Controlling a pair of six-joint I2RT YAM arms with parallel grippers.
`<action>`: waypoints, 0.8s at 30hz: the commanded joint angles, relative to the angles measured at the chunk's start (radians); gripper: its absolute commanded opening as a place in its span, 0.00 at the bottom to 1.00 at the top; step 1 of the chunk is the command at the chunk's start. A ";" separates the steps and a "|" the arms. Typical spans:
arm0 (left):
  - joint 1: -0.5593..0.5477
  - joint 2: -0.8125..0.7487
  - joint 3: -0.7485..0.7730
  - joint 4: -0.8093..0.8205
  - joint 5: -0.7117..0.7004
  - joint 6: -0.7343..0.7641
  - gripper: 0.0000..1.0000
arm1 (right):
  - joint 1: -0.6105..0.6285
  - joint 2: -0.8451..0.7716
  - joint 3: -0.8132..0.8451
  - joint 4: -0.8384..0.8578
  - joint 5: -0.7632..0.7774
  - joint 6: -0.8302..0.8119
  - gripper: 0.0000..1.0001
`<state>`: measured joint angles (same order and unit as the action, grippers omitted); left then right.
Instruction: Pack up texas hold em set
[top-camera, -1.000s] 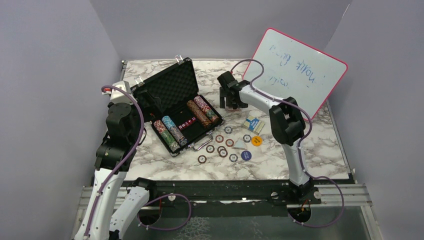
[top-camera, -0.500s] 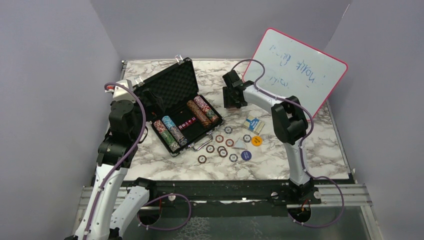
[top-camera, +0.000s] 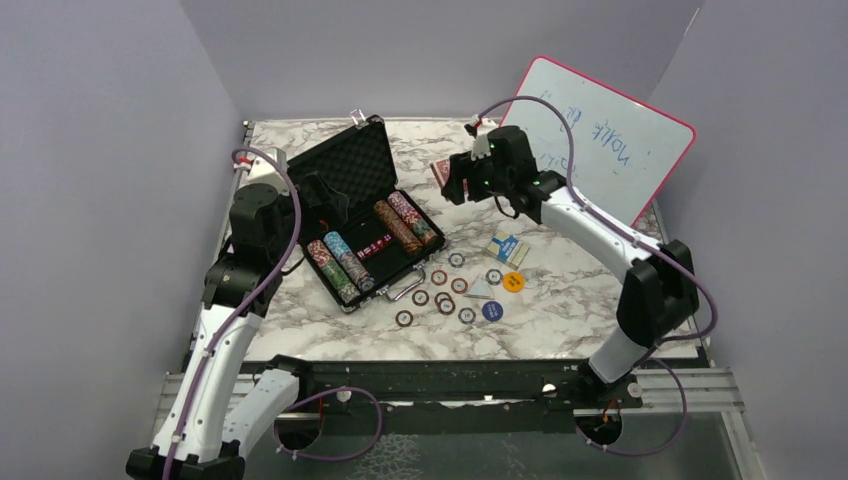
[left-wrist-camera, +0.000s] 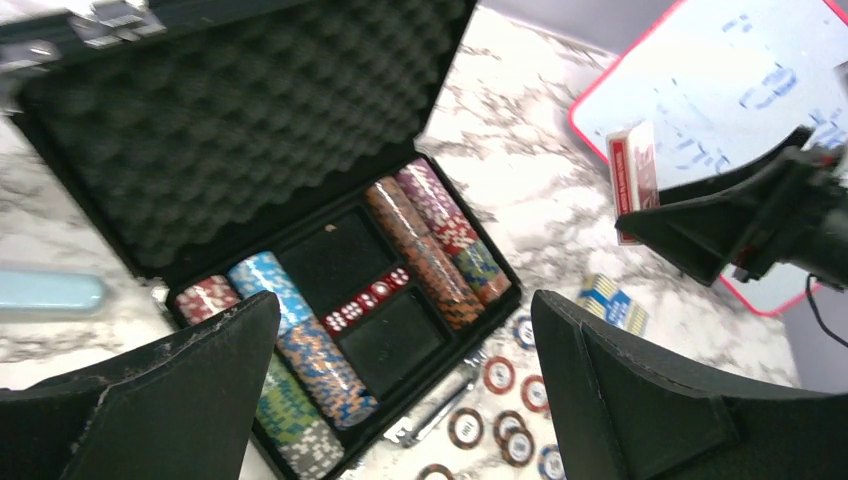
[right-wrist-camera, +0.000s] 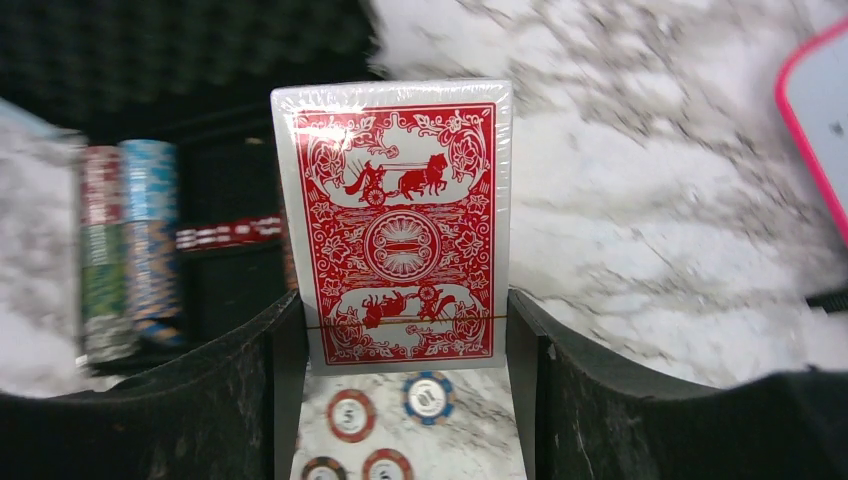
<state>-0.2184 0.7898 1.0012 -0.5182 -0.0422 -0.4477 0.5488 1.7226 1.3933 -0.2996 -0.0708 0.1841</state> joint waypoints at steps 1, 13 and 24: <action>-0.005 0.049 0.044 0.014 0.160 -0.108 0.99 | 0.020 -0.114 -0.065 0.168 -0.310 -0.059 0.49; -0.004 0.124 0.008 0.074 0.386 -0.298 0.99 | 0.207 -0.155 -0.093 0.200 -0.434 -0.184 0.51; -0.004 0.161 -0.080 0.092 0.574 -0.306 0.68 | 0.259 -0.131 -0.092 0.218 -0.512 -0.312 0.52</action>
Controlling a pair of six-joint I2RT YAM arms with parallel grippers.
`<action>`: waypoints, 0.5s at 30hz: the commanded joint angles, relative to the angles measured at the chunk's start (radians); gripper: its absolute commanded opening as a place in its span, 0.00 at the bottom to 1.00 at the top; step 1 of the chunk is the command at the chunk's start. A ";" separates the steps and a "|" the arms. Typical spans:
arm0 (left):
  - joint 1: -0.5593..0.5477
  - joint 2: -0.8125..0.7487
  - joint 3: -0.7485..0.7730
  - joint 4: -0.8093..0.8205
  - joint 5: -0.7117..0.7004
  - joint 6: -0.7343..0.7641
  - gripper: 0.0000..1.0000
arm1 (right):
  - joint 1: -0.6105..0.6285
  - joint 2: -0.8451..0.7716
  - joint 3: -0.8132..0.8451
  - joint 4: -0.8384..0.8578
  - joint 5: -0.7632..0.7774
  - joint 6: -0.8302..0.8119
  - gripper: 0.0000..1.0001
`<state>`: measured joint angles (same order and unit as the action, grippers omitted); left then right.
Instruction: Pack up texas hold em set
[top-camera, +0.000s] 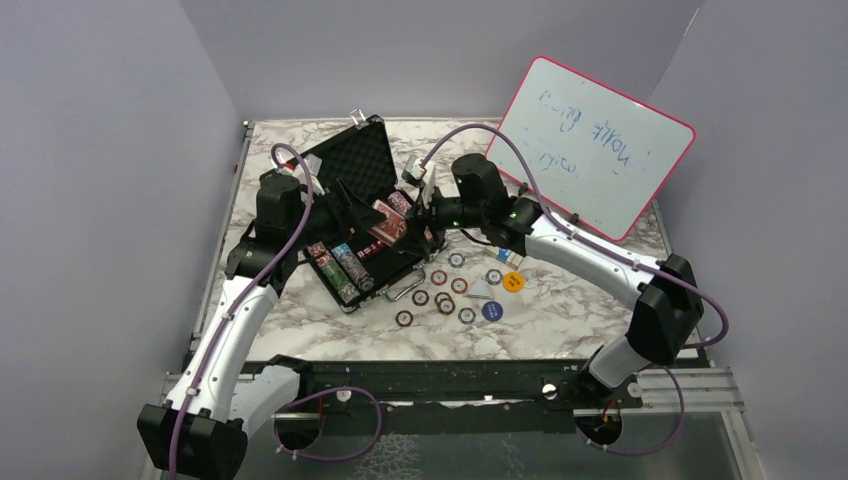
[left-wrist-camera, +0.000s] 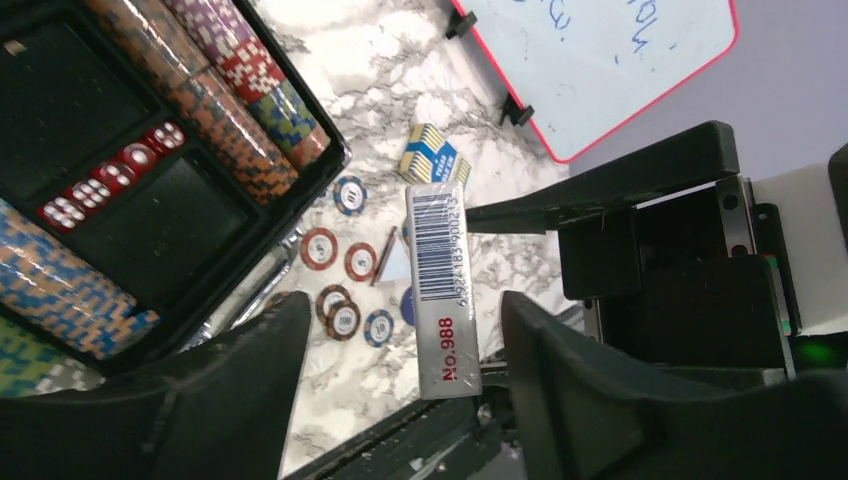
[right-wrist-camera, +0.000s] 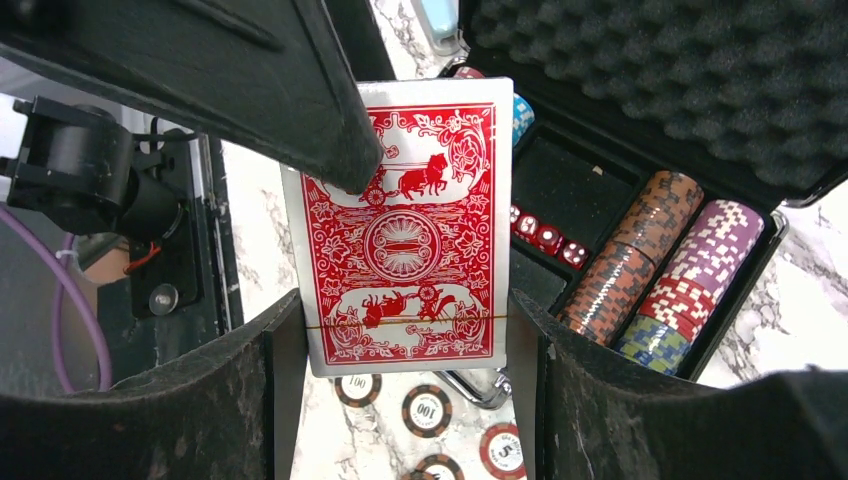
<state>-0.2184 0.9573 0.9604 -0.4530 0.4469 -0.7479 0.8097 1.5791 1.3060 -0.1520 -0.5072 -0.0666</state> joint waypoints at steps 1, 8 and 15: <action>-0.004 -0.013 -0.048 0.031 0.086 -0.006 0.64 | -0.002 0.015 -0.005 0.074 -0.084 -0.065 0.52; -0.002 -0.043 -0.075 0.126 0.150 -0.028 0.36 | -0.003 0.027 -0.016 0.106 -0.131 -0.068 0.53; -0.002 -0.069 -0.089 0.188 0.172 -0.056 0.05 | -0.002 0.049 0.003 0.107 -0.147 -0.016 0.68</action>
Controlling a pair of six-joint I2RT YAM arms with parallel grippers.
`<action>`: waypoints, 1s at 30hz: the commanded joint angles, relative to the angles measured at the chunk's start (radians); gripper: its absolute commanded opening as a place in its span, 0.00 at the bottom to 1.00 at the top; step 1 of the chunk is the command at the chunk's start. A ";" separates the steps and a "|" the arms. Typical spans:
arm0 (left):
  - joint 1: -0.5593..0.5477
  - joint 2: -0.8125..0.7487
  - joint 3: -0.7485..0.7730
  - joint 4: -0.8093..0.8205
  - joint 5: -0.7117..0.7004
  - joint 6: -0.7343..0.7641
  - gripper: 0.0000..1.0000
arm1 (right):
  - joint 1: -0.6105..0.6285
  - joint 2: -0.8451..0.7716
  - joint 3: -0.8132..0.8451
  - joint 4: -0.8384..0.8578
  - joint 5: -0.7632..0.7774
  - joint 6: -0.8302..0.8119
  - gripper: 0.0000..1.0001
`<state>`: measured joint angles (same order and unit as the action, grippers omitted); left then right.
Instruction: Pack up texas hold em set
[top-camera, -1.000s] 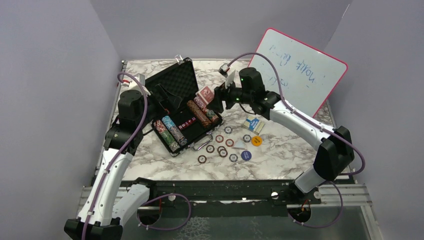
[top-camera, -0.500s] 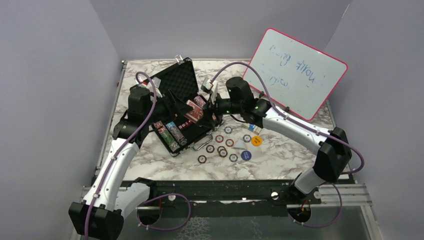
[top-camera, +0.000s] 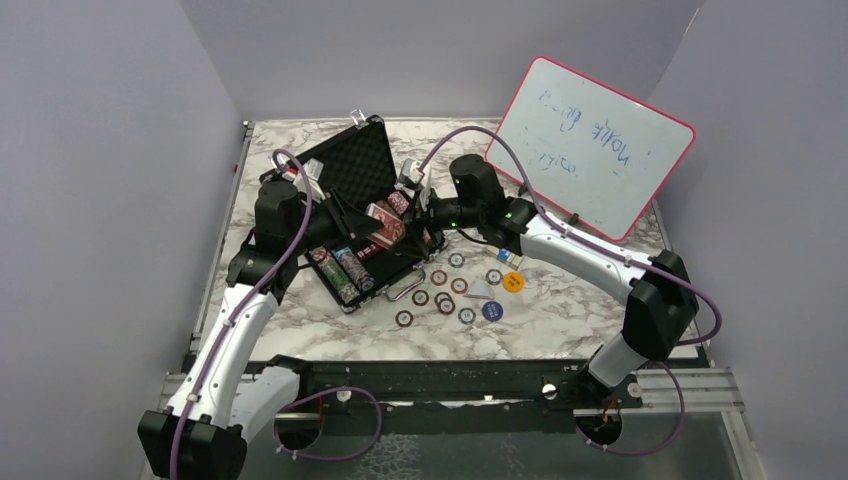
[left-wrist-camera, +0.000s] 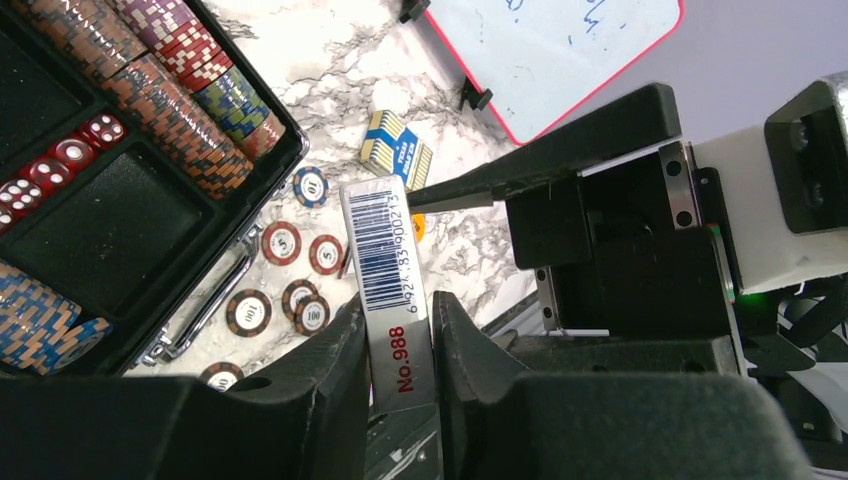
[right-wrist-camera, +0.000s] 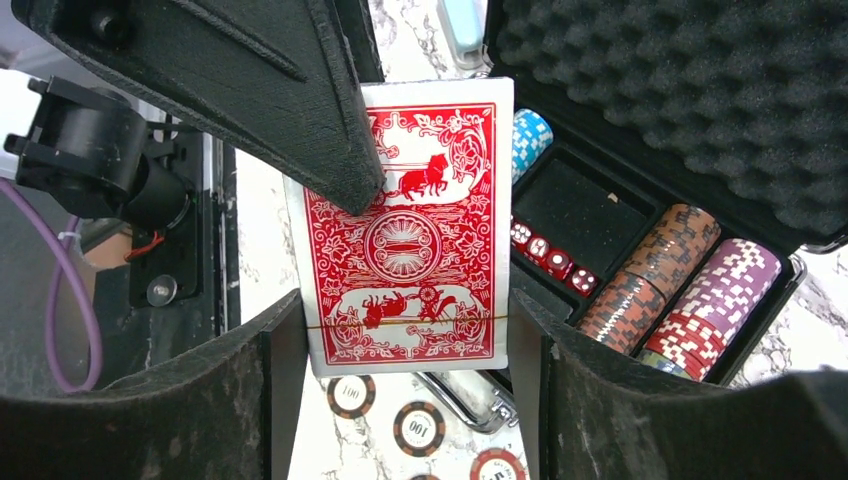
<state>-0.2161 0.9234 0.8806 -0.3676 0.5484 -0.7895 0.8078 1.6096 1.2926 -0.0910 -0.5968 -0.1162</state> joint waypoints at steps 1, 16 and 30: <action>-0.005 -0.040 -0.013 0.103 0.066 -0.014 0.03 | 0.000 0.021 0.019 0.044 -0.054 0.043 0.74; 0.007 -0.111 -0.054 0.005 -0.439 0.019 0.00 | -0.003 -0.242 -0.301 0.185 0.442 0.450 0.90; 0.004 0.029 -0.359 0.462 -0.695 -0.297 0.00 | -0.009 -0.251 -0.314 0.059 0.758 0.509 0.87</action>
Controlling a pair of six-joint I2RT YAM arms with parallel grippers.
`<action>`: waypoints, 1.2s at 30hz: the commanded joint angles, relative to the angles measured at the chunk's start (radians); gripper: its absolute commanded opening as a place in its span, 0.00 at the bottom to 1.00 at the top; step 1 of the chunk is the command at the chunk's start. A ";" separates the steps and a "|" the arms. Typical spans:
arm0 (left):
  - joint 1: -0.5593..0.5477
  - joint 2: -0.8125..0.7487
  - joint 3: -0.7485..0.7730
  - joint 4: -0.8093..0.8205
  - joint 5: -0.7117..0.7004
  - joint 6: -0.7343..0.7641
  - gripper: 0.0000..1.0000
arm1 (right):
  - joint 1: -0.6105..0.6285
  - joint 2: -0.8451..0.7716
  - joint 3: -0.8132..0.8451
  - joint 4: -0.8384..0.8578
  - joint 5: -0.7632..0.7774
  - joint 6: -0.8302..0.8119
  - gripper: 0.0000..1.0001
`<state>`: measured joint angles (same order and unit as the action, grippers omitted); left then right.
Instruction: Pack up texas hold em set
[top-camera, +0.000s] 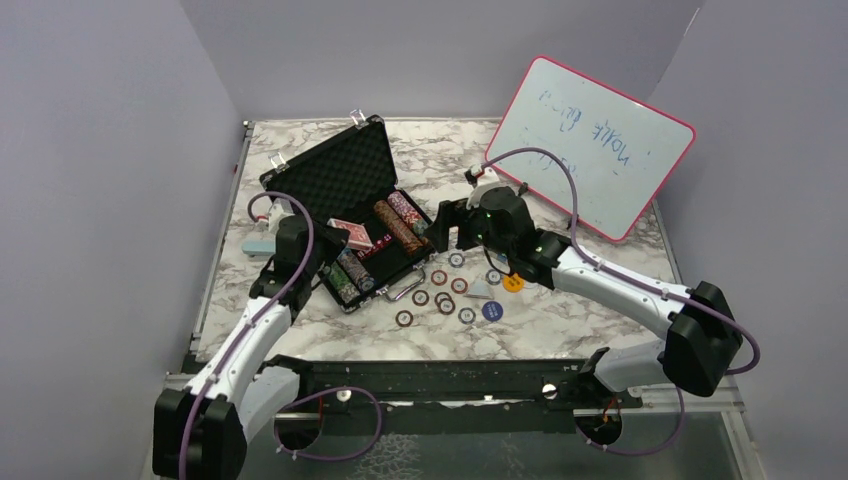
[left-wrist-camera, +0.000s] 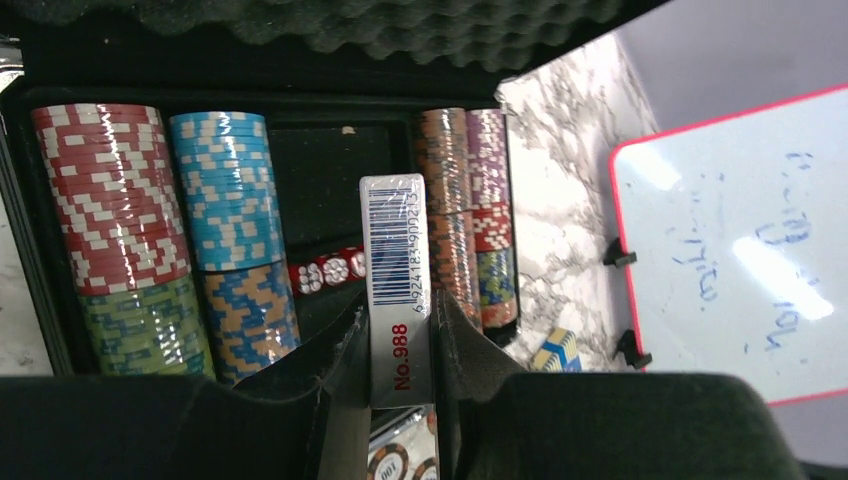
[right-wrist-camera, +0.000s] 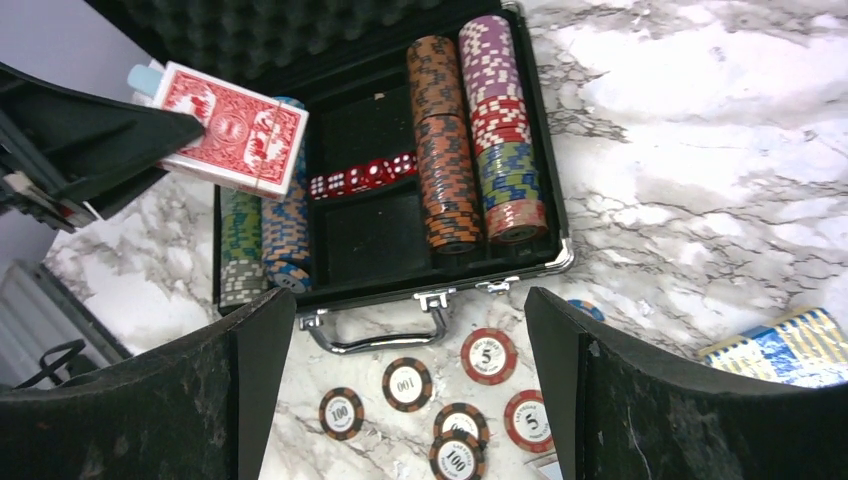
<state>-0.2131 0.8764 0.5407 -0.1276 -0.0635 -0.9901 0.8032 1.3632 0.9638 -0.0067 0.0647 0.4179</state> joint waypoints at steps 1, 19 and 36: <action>-0.001 0.103 -0.025 0.257 -0.099 -0.099 0.00 | -0.004 -0.001 0.017 -0.025 0.097 -0.033 0.87; -0.086 0.406 0.066 0.403 -0.289 -0.094 0.00 | -0.007 -0.036 -0.024 0.018 0.112 -0.085 0.84; -0.137 0.540 0.103 0.393 -0.347 -0.130 0.00 | -0.010 -0.026 -0.011 0.003 0.146 -0.107 0.78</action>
<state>-0.3382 1.3926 0.6029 0.2081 -0.3645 -1.0904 0.7971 1.3502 0.9470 -0.0166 0.1890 0.3202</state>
